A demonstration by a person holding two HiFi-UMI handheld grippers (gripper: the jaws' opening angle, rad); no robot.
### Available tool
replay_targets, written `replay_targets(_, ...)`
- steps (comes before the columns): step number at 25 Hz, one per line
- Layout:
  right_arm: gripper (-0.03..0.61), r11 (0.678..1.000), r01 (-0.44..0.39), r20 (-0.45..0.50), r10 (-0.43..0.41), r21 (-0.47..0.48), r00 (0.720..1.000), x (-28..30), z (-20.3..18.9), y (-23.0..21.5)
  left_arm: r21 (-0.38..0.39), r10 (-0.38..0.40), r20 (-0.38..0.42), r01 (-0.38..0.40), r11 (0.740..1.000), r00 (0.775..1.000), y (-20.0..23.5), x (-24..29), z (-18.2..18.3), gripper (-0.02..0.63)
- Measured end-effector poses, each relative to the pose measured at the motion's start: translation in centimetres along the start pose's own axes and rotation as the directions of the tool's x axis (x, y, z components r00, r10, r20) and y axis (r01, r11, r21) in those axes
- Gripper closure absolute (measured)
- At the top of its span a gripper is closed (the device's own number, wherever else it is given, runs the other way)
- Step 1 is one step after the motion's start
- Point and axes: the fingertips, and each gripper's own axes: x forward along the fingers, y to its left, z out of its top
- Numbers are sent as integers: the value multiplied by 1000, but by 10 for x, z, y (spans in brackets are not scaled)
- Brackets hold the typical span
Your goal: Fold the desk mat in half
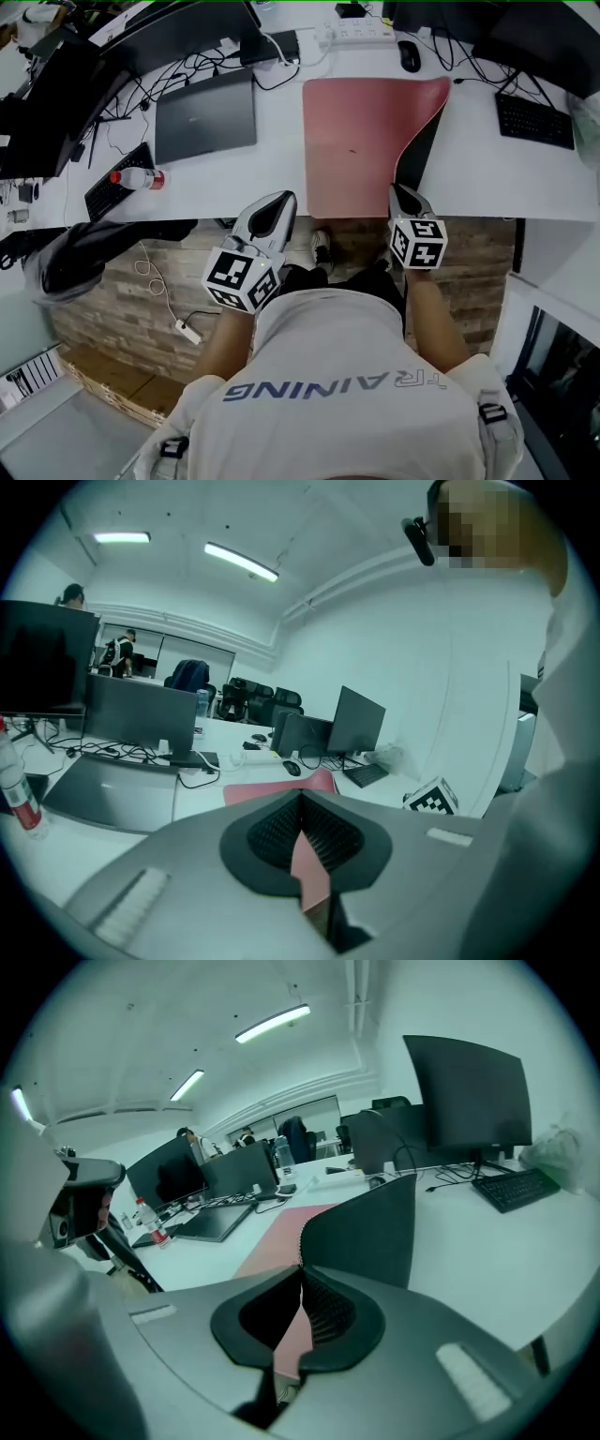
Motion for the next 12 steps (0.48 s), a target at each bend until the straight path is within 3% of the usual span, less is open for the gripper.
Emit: replay_targets(12, 555, 966, -229, -175, 206, -123, 963, 53, -14, 112, -59, 95, 55, -92, 994, 994, 51, -47, 3, 614)
